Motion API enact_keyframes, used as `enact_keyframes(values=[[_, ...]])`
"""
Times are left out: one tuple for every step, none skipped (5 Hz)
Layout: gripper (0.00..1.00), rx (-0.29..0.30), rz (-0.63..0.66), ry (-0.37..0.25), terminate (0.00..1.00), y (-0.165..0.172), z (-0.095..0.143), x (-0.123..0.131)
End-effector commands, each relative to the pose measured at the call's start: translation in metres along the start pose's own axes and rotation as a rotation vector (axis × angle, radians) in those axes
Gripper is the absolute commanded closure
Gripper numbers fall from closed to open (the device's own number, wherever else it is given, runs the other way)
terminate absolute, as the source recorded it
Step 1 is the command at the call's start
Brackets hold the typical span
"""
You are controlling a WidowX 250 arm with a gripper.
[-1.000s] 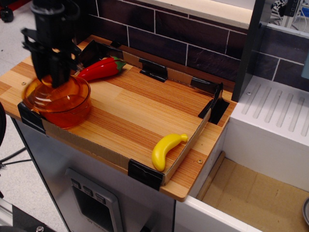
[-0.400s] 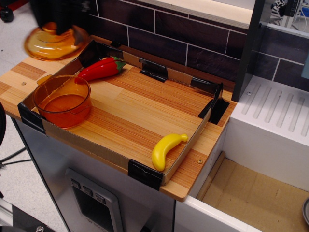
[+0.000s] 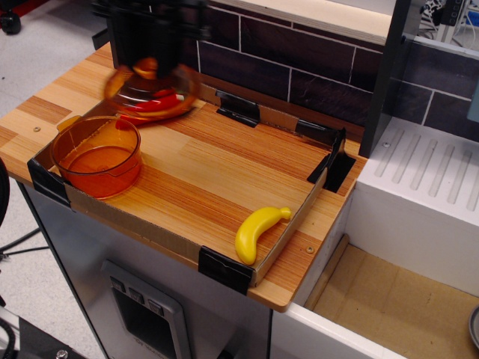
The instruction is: Take lid off pot
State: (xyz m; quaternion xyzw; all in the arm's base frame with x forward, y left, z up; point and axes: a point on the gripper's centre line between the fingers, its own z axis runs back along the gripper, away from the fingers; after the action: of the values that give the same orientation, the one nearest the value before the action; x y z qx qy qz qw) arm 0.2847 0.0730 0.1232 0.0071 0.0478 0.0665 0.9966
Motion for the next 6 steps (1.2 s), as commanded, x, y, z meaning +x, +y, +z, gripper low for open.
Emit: enact_keyframes(values=[[1.0, -0.034, -0.058, -0.066, 0.0, -0.033, -0.001, 0.004], [1.0, 0.0, -0.05, -0.073, 0.0, -0.016, -0.023, 0.006], [1.0, 0.022, -0.076, -0.077, 0.0, -0.008, -0.04, 0.004], [1.0, 0.013, -0.075, -0.047, 0.0, -0.013, -0.057, 0.004], [1.0, 0.002, -0.058, -0.004, 0.0, -0.029, -0.066, 0.006], [1.0, 0.012, -0.047, -0.005, 0.0, -0.03, -0.072, 0.008]])
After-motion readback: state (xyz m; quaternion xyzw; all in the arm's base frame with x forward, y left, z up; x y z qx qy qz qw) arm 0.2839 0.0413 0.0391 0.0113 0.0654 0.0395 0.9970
